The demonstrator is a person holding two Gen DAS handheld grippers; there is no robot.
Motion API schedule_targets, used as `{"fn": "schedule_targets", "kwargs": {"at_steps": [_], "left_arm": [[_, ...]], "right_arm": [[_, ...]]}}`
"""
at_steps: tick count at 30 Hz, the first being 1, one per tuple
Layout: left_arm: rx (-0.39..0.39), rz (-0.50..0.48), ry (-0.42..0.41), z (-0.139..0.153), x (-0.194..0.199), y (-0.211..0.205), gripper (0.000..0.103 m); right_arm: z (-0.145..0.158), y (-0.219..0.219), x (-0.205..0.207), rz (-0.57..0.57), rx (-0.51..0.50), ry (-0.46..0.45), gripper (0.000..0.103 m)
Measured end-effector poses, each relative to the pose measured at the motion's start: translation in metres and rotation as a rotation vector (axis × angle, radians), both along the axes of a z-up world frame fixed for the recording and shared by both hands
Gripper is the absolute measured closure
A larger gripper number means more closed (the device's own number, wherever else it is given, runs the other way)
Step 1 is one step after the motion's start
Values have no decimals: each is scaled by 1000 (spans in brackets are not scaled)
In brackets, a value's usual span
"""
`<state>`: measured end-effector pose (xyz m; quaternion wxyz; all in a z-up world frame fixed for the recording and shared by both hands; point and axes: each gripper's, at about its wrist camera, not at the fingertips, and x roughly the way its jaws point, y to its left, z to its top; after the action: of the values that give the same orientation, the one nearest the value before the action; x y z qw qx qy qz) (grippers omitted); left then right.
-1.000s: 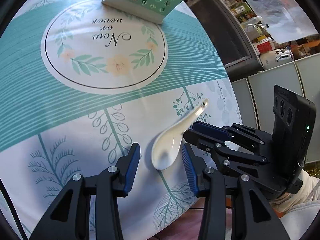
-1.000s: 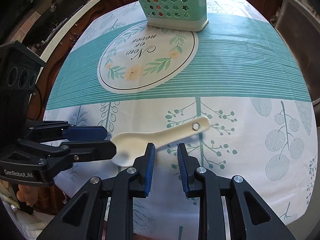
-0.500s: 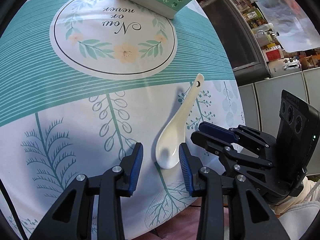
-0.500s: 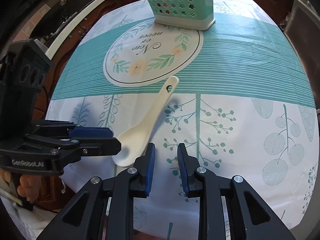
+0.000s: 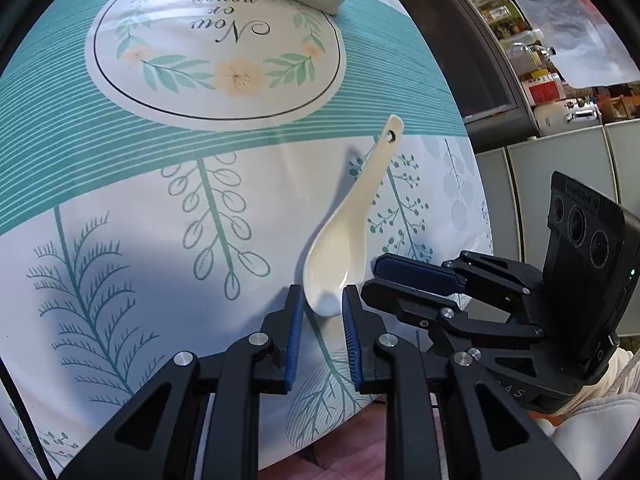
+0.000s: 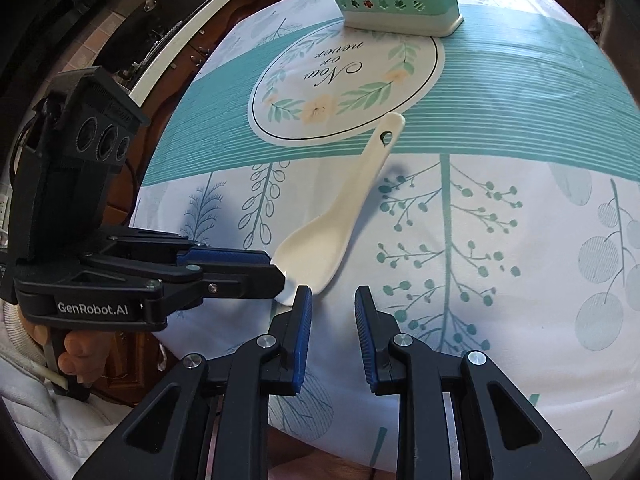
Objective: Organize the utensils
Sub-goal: 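Close the right tool on the white ceramic spoon while the left tool steadies its handle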
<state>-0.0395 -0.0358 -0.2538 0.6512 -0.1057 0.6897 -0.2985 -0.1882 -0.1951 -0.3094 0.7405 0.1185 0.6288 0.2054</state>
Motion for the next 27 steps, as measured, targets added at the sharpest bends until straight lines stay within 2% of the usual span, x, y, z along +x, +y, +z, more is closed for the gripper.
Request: {"fn": "schedule_targets", "kwargs": {"at_steps": [5, 14, 27], "left_arm": [[-10, -55, 1, -1, -4, -8, 89], [-38, -83, -4, -2, -1, -8, 90], [-104, -60, 29, -9, 3, -7, 90]], "right_arm": [[-2, 3, -1, -30, 23, -18, 80], [-5, 0, 2, -103, 53, -37, 85], [-16, -20, 13, -265, 186, 49, 87]]}}
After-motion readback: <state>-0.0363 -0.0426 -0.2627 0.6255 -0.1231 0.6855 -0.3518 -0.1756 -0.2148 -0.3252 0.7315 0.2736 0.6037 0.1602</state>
